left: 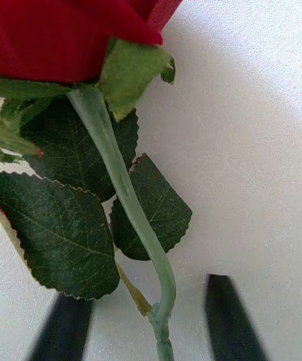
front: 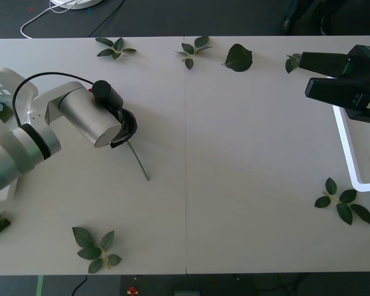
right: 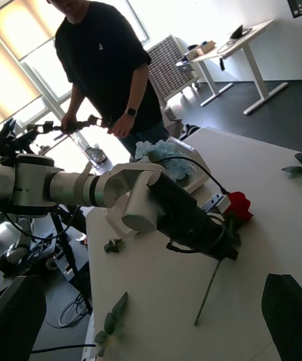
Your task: Place the red flowers into the right box and the blue flowers into the left box. If a person shows an open palm, hand one flower to the person first, then continue sorting.
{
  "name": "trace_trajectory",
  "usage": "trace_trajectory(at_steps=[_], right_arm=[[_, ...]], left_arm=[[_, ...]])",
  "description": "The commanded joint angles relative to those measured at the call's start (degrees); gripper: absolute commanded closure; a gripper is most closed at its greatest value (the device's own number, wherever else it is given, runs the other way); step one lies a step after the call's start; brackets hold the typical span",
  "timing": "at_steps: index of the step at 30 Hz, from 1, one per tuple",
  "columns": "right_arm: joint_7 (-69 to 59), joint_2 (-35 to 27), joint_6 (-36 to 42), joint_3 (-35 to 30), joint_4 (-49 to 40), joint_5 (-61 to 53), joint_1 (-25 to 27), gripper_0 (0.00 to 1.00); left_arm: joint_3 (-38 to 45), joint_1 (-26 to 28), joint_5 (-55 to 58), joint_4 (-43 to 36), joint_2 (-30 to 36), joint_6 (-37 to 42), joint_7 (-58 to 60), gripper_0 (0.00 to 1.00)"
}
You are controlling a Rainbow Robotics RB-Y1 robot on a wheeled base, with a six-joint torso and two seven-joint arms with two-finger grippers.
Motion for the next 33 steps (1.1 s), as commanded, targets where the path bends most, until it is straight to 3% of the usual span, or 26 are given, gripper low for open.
trace_trajectory(at_steps=[1, 13, 21, 26, 33], right_arm=[[0.52, 0.04, -0.27, -1.63, -0.39, -0.37, 0.41, 0.00], [0.52, 0.04, -0.36, -1.55, -0.39, -0.37, 0.41, 0.00], [0.52, 0.04, -0.27, -1.55, -0.39, -0.46, 0.41, 0.00], [0.61, 0.13, -0.27, -1.55, -0.39, -0.55, 0.41, 0.00], [0.69, 0.04, -0.27, -1.55, -0.39, -0.55, 0.41, 0.00]], left_arm=[[-0.38, -2.05, -0.65, 0.09, -1.12, -0.73, -2.91, 1.00], [0.50, -2.14, -3.90, -2.28, -0.42, -0.73, -3.26, 1.00], [6.82, -2.05, -2.50, -10.54, 2.48, -0.64, -4.23, 1.00], [15.09, -1.53, 3.22, -16.43, 3.10, 0.86, -9.50, 1.00], [33.81, 8.05, 12.53, -31.19, 3.01, 7.27, -22.16, 1.00]])
